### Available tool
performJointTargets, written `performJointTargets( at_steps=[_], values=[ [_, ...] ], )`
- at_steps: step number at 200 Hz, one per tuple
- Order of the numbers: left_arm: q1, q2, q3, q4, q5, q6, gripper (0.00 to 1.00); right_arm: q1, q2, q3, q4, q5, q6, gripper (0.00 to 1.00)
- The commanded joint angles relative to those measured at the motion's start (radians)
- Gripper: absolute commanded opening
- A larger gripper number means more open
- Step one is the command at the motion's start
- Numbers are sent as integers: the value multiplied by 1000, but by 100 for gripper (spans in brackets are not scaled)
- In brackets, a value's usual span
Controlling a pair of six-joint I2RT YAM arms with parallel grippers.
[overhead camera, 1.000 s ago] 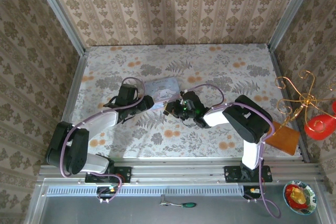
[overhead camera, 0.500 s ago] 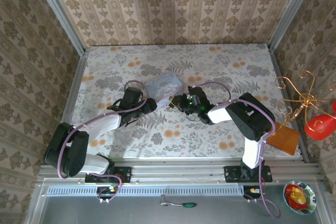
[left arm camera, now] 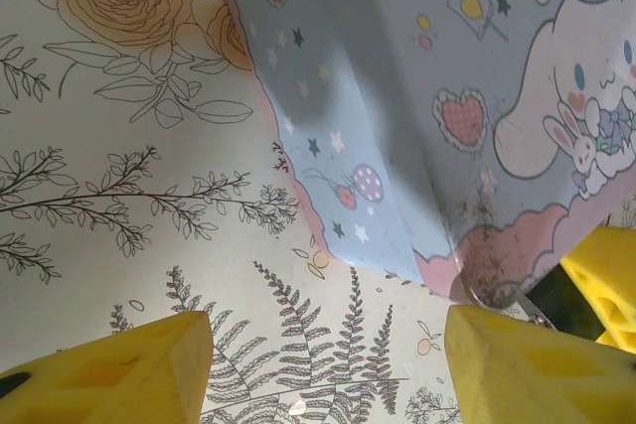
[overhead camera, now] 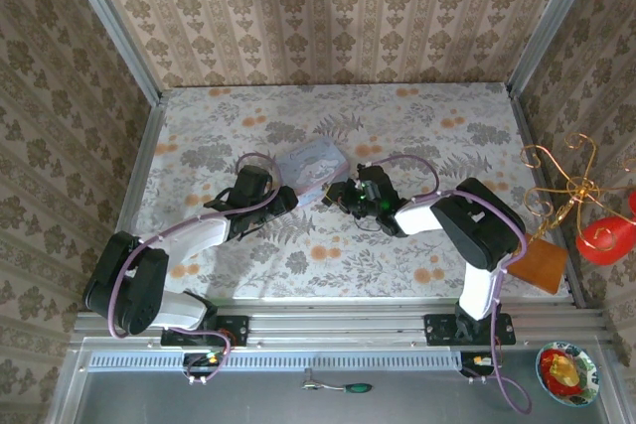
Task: Unlock the padlock with the key
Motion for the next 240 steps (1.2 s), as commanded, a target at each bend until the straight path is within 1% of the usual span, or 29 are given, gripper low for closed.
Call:
performJointTargets(
  at_steps=[1, 24, 58, 87, 121, 161, 181, 200, 221, 240],
  values=[
    [4, -16, 32, -27, -17, 6, 64, 0, -18, -26, 17, 10, -9, 0],
    [9, -13, 47, -32, -12, 11, 64, -7, 7, -18, 103, -25, 32, 0],
    [10, -16, 78, -48, 9, 24, 65, -20, -21, -13, 60, -21, -5, 0],
    [12, -17, 91, -58, 16, 29, 64, -44, 3, -35, 167, -50, 56, 0],
    [13, -18, 94, -61, 24, 29, 64, -46, -13, -50, 117, -12, 48, 0],
    [19, -30, 90, -73, 22, 38, 64, -53, -27, -55, 96, -22, 33, 0],
    [31, -41, 78, -73, 31, 51, 65, -55, -67, -52, 12, -28, -21, 0],
    [45, -68, 53, -69, 36, 76, 65, -56, -121, -35, -147, -24, -115, 0],
    [62, -139, -12, -30, 26, 94, 65, -56, -187, -14, -322, -9, -242, 0],
    [71, -205, -59, -12, 7, 131, 65, -56, -241, -12, -426, -2, -327, 0]
  ],
)
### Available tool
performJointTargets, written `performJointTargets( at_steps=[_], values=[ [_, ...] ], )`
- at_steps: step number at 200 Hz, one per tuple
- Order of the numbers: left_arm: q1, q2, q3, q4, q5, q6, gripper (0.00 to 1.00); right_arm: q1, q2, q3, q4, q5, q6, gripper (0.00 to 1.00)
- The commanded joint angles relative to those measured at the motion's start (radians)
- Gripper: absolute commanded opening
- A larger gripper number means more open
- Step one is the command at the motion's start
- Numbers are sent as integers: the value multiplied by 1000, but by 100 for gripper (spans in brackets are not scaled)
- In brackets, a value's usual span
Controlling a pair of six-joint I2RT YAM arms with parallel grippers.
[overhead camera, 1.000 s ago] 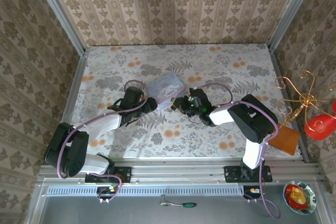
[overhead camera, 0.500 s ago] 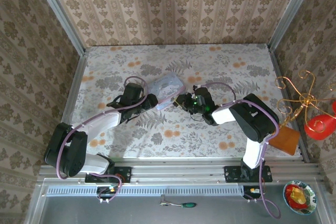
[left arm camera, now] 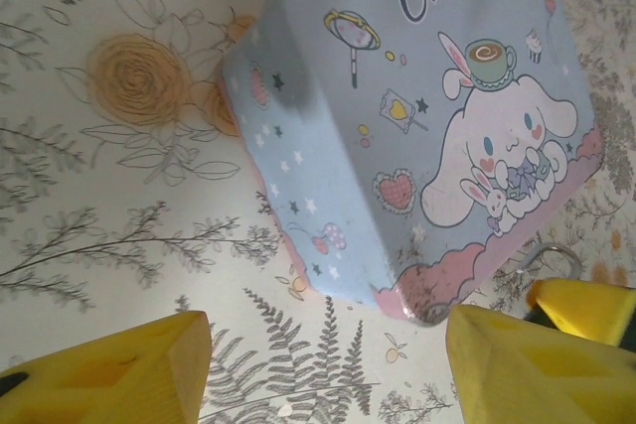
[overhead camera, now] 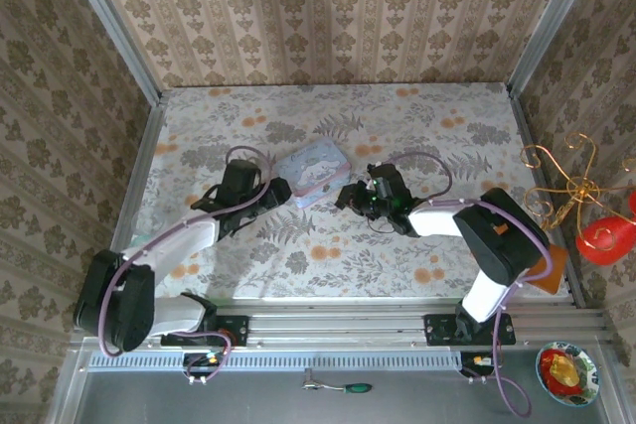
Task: Unlock the padlock with the key
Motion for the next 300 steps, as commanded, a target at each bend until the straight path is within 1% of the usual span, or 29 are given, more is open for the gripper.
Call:
performJointTargets(
  at_steps=[1, 35, 75, 92, 97, 115, 176, 206, 274, 300],
  values=[
    [14, -79, -57, 23, -16, 68, 65, -4, -77, 29, -210, 21, -169, 0],
    [22, -137, -101, 49, 13, 139, 65, 0, -127, 43, -347, -20, -265, 0],
    [23, -143, -116, 71, 44, 187, 66, 32, -147, 98, -514, -47, -386, 0],
    [22, -143, -120, 70, 43, 192, 66, 44, -143, 103, -547, -60, -421, 0],
    [48, -143, -120, 70, 42, 193, 66, 46, -141, 105, -557, -61, -428, 0],
    [51, -141, -122, 68, 39, 197, 66, 62, -129, 112, -596, -60, -453, 0],
    [61, -137, -129, 65, 37, 197, 66, 109, -102, 101, -665, 5, -498, 0],
    [69, -137, -126, 59, 37, 198, 66, 109, -98, 100, -692, 42, -513, 4],
    [82, -141, -121, 54, 31, 198, 66, 109, -104, 126, -759, 134, -540, 26],
    [87, -147, -117, 40, 27, 205, 66, 109, -109, 139, -777, 156, -549, 31]
  ],
)
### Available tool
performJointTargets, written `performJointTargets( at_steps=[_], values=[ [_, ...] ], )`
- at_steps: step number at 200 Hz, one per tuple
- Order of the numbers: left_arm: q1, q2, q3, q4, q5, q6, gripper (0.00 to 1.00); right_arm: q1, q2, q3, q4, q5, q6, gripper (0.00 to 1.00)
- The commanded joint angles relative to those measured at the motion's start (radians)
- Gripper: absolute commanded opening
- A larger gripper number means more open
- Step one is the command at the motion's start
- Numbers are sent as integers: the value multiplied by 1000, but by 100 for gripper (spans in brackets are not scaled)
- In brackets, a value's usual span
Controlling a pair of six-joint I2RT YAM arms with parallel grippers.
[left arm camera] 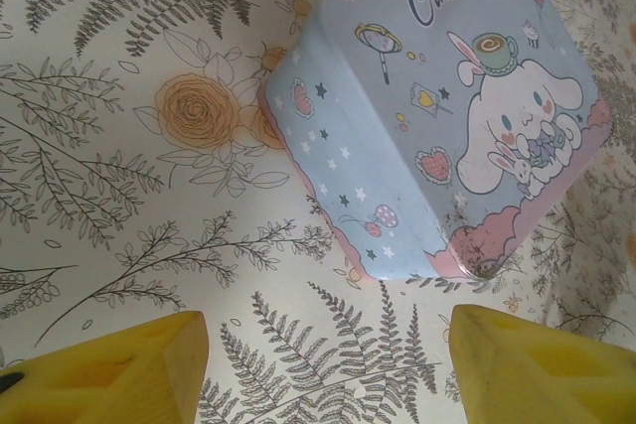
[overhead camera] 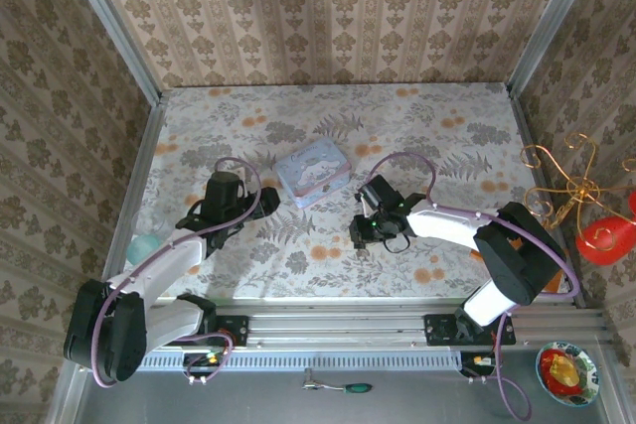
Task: Unlock the padlock with the key
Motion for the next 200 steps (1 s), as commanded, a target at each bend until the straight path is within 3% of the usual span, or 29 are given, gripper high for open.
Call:
performJointTargets(
  at_steps=[1, 54, 69, 76, 78, 81, 84, 90, 119, 175, 200],
  values=[
    [12, -17, 4, -11, -3, 25, 67, 3, -8, 38, -49, 53, -27, 31],
    [19, -9, 35, -32, -15, 36, 68, 4, -45, 87, -140, 156, -81, 45],
    [21, -6, 58, -56, -36, 50, 81, 3, -69, 104, -168, 198, -116, 52],
    [24, -3, 72, -68, -46, 54, 87, 3, -85, 107, -171, 212, -140, 67],
    [23, -2, 75, -71, -48, 54, 89, 3, -90, 109, -173, 218, -145, 75],
    [23, -1, 80, -75, -50, 54, 90, 4, -97, 112, -177, 234, -155, 95],
    [24, 1, 85, -76, -54, 54, 93, 3, -104, 114, -180, 254, -162, 100],
    [24, 4, 94, -78, -56, 52, 100, 5, -121, 117, -185, 294, -177, 100],
    [25, 14, 130, -96, -119, 53, 100, 5, -221, 90, -118, 471, -293, 100],
    [24, 4, 165, -110, -321, 54, 100, 7, -313, -68, 190, 517, -649, 100],
    [24, -39, 122, -39, -489, 95, 100, -3, -330, -146, 298, 563, -735, 100]
  ],
)
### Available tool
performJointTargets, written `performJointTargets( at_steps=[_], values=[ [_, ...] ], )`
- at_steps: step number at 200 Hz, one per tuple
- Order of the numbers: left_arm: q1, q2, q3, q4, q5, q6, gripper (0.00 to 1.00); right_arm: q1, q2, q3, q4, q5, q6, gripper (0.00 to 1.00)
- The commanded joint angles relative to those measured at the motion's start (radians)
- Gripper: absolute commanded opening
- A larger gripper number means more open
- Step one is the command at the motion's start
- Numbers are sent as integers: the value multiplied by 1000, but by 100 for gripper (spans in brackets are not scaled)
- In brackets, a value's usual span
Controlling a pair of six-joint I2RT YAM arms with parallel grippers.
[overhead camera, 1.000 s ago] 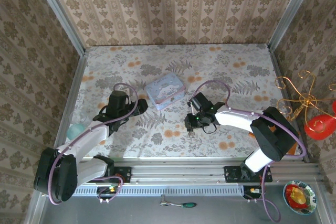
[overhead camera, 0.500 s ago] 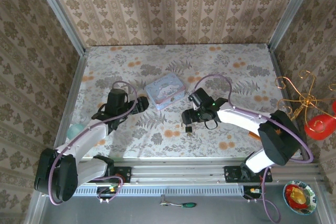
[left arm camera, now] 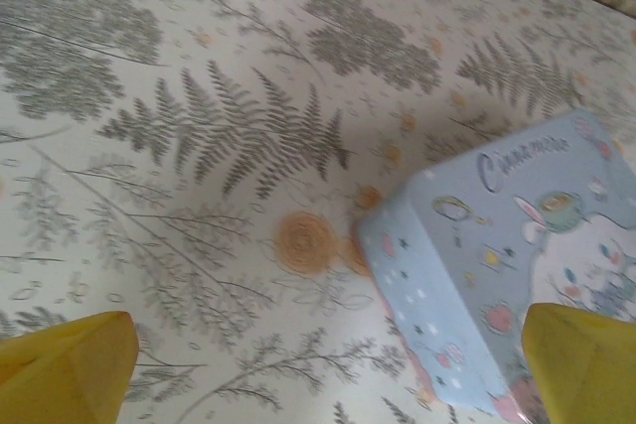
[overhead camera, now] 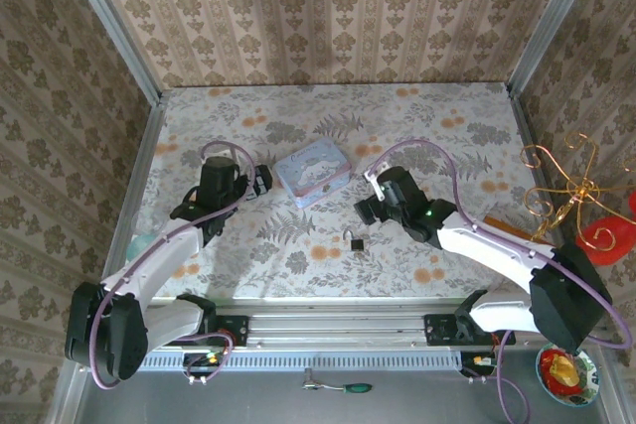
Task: Unlock the padlock with the key
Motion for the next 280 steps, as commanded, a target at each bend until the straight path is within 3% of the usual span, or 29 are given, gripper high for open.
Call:
performJointTargets(
  at_steps=[1, 21, 44, 76, 109, 122, 154, 198, 231, 245, 280],
  values=[
    [6, -49, -19, 51, -197, 57, 100, -4, -25, -67, 143, 91, -163, 100],
    [6, -109, -101, 216, -303, 132, 100, -40, -26, -98, 187, 114, -156, 100],
    [9, -117, -125, 284, -383, 289, 100, -90, -3, -145, 273, 160, -163, 100],
    [12, 6, -97, 309, -416, 509, 100, -151, 62, -197, 430, 170, -197, 100],
    [17, 93, -183, 531, -393, 718, 100, -184, 182, -252, 659, 161, -271, 100],
    [34, 131, -200, 567, -405, 724, 100, -187, 209, -253, 699, 164, -300, 100],
    [116, 223, -258, 708, -316, 698, 100, -223, 197, -286, 770, 101, -320, 100],
    [203, 293, -290, 915, -170, 734, 100, -363, 138, -341, 866, -183, -231, 100],
    [300, 492, -406, 1350, -107, 668, 100, -409, 132, -343, 857, -274, -207, 100],
    [309, 434, -387, 1217, -87, 629, 100, -433, 131, -347, 855, -316, -193, 100],
    [311, 453, -335, 1157, -104, 644, 100, -576, 109, -334, 842, -535, -104, 100]
  ],
)
